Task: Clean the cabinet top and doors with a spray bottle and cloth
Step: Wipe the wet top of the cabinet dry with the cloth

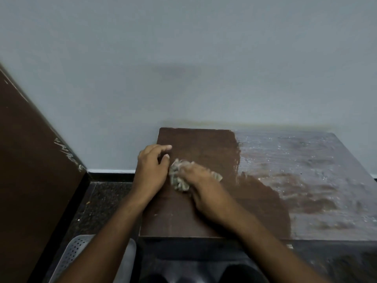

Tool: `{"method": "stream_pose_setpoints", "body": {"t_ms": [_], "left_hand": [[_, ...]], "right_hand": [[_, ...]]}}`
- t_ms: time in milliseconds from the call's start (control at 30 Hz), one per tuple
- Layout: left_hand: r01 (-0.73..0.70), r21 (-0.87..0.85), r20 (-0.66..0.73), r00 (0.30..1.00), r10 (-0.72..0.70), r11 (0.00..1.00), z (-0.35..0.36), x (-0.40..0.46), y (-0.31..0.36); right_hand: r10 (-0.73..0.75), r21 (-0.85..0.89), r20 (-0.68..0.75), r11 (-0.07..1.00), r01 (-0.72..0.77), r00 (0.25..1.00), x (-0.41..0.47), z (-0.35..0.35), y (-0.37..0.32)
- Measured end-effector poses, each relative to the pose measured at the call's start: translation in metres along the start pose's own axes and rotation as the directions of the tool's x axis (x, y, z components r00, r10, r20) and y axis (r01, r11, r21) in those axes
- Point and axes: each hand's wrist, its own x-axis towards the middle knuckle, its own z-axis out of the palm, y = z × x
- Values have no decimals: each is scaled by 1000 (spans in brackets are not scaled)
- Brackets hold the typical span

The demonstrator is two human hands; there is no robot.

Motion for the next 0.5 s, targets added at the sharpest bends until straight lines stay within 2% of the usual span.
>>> {"method": "stream_pose_setpoints", "body": {"t_ms": [67,200,267,400,500], "left_hand": [[-6,-40,-15,1000,6,999,-3,-15,4],[1,-50,30,1000,1,999,-6,-35,11],[-15,-25,55,998,16,1000,-7,-41,16],[-52,-8,127,990,52,999,-3,-52,30],[-92,-15,163,982,93,996,9,-58,41]], "right_hand": [[-79,33,23,996,78,997,-30,17,-22],[-90,18,119,996,89,989,-42,10,-17],[-55,-16,77,998,57,995,-25,-1,1],[131,-53,-80,989,-135,988,-11,-15,24],[123,-55,-78,990,-128,989,-41,-9,9]]}}
